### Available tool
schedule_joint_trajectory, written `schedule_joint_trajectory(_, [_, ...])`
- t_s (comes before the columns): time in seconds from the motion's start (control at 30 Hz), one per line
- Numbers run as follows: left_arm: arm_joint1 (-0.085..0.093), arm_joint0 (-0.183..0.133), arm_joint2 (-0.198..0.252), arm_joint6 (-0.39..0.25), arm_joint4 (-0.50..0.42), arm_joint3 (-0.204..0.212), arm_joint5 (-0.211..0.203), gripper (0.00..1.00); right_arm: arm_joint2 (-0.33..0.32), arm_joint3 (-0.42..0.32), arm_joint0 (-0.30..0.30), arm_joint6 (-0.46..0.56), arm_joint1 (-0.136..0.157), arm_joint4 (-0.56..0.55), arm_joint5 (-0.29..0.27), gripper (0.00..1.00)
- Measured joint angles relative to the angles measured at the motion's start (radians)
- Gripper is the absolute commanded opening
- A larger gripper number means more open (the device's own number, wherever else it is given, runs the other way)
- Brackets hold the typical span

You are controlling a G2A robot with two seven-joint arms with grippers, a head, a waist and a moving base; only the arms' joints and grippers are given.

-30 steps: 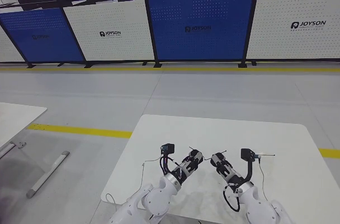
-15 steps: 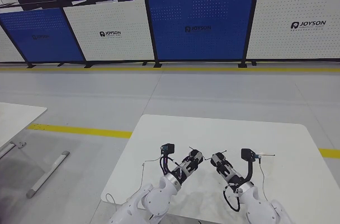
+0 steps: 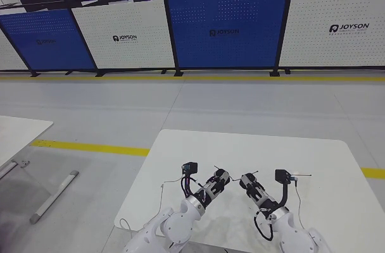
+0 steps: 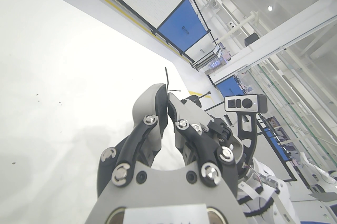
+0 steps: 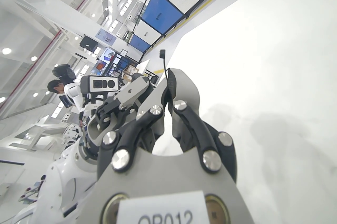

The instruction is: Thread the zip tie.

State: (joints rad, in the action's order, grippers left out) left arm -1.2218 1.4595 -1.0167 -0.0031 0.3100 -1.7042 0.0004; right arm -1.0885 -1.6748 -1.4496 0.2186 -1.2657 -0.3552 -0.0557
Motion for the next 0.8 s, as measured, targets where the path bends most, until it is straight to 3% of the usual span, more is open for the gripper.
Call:
schedule_joint_trajectory(0.27, [0.000, 0.000, 0.000, 0.000, 0.000, 0.000, 0.000, 0.00, -0.030, -0.026, -0.051, -0.050, 0.003, 0.001, -0.017, 0.00])
schedule_joint_trajectory(0.8, [0.000, 0.000, 0.000, 0.000, 0.000, 0.000, 0.000, 0.00, -0.031, -0.026, -0.051, -0.050, 0.003, 0.002, -0.018, 0.00])
